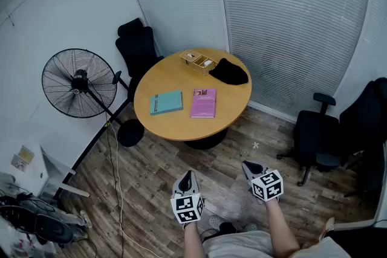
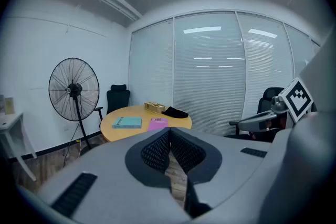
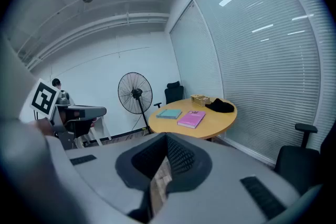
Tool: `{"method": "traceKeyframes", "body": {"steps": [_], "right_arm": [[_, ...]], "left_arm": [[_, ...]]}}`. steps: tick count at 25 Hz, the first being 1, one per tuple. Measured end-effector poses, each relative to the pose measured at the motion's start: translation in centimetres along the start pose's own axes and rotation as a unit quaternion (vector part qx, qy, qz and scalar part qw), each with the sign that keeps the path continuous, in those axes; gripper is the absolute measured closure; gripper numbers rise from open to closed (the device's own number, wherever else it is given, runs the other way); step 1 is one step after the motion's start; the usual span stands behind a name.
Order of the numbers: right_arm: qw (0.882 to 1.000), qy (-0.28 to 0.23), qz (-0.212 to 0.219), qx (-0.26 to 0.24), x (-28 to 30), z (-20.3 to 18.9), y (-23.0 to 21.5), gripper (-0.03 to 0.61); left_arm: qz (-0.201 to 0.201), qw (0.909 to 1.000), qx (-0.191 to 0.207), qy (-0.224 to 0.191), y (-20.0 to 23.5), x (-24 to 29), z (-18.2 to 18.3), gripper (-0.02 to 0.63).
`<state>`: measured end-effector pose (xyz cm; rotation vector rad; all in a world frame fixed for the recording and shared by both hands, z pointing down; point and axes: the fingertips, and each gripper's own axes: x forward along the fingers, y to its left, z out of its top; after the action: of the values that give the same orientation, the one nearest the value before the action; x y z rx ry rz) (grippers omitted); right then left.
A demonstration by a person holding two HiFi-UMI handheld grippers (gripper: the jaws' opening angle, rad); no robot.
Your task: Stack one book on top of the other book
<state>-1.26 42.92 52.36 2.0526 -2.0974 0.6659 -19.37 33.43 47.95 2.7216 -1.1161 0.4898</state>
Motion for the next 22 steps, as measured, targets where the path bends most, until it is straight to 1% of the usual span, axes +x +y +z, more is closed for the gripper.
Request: {"method": "traceKeyframes", "body": {"steps": [5, 8, 10, 13, 15, 16, 18, 20, 22], "right_arm": [[1.000, -0.003, -0.005, -0.015, 0.6, 1.0, -0.5, 0.557], [0.999, -0.003, -0.034, -0.005, 2.2, 1.8, -2.0, 0.557], [0.999, -0.018, -0.050, 0.010, 4.4, 4.4, -3.1, 0.557], [0.997, -0.042, -0.063, 0.022, 7.4, 9.4, -3.2, 0.557], [0.996, -0.040, -0.081, 0.020, 7.9, 10.5, -2.8, 0.557], [0.995, -0.040, -0.086, 0.024, 7.7, 10.4, -2.5, 0.557], [0.996, -0.041, -0.074, 0.030, 7.4, 9.1, -1.3, 0.557], [0.998, -0.028, -0.054, 0.017, 7.6, 7.1, -0.1, 0.557], [0.998, -0.009, -0.058, 0.006, 8.0, 5.5, -0.5, 0.557]], "left_arm": [[-0.009, 0.9997, -0.023, -0.002, 0.2, 1.1, 0.3, 0.586], [-0.001, 0.9998, -0.017, -0.007, 1.5, 2.7, 1.0, 0.586], [0.012, 0.9997, -0.018, -0.014, 3.2, 5.0, 2.8, 0.586], [0.021, 0.9984, -0.043, -0.029, 4.3, 8.1, 6.3, 0.586], [0.019, 0.9977, -0.055, -0.034, 3.7, 8.8, 7.5, 0.586], [0.014, 0.9975, -0.060, -0.035, 3.0, 8.8, 7.7, 0.586], [-0.004, 0.9978, -0.059, -0.031, 1.6, 8.3, 6.9, 0.586], [-0.027, 0.9988, -0.035, -0.019, 0.7, 7.9, 5.5, 0.586], [-0.039, 0.9992, -0.010, -0.007, 0.8, 8.2, 4.5, 0.586]]}}
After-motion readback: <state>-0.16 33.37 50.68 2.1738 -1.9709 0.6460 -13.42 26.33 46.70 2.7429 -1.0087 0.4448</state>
